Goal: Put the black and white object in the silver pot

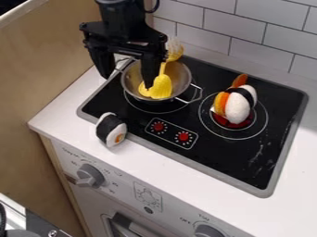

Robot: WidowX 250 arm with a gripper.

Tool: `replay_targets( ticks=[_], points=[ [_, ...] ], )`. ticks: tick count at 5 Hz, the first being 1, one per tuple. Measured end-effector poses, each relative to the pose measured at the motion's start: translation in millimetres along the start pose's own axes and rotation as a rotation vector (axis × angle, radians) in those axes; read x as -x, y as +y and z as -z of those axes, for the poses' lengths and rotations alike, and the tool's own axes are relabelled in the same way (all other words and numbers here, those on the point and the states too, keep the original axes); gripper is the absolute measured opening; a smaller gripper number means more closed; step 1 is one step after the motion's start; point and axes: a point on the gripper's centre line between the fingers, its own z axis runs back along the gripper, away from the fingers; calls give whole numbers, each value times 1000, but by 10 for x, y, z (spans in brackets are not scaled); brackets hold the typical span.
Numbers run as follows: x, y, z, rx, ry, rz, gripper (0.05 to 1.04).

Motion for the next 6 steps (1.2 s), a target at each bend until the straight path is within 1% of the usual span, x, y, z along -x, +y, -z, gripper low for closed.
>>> replay_targets(
  ticks=[1, 2, 3, 5, 6],
  points=[
    [44, -13, 61, 8, 28, -3, 1004],
    [119, 138, 111, 95, 44, -25, 1004],
    [170, 253, 119, 137, 20, -39, 1004],
    [237, 270, 218, 119, 5, -24, 1004],
    [267, 264, 244, 116, -21, -34, 1004]
  ],
)
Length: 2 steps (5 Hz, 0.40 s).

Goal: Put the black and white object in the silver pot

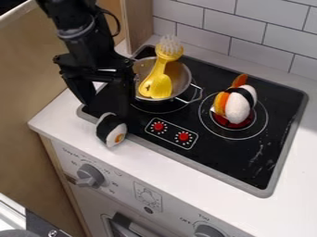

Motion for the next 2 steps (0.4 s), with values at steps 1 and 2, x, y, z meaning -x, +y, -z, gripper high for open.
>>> replay_targets(
  ticks=[1, 2],
  points=[
    [53, -20, 75, 3, -5, -7, 1004],
    [70, -59, 126, 14, -20, -21, 1004]
  ],
)
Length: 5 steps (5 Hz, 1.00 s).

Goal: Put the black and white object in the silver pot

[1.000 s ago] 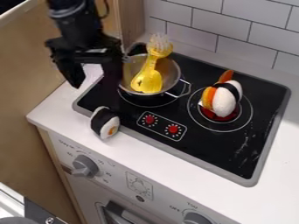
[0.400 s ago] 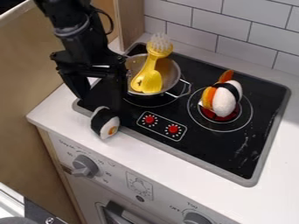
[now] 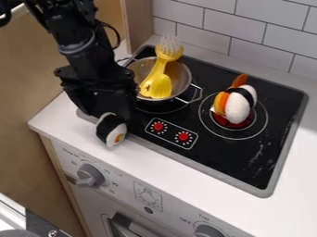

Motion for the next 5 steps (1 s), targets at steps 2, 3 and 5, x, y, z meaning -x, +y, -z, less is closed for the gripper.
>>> replay_targets(
  ticks=[2, 3, 5],
  points=[
    [62, -19, 129, 16, -49, -9, 1004],
    [124, -10, 192, 13, -58, -8, 1004],
    [280, -2, 224, -5, -54, -28, 955]
  ],
)
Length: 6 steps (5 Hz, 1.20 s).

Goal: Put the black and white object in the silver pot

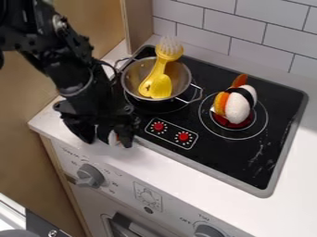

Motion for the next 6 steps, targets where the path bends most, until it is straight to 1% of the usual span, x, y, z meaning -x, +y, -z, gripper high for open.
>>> replay_targets(
  ticks=[1, 2, 3, 4, 5, 6],
  points=[
    [21, -26, 12, -2, -6, -15, 697],
    [42, -44, 13, -2, 12, -20, 529],
    [8, -68, -41, -16, 35, -14, 500],
    [-89, -98, -254, -40, 61, -14, 500],
    [-217, -120, -477, -61, 107, -14, 500],
    [-376, -136, -625, -81, 110, 0, 500]
  ],
)
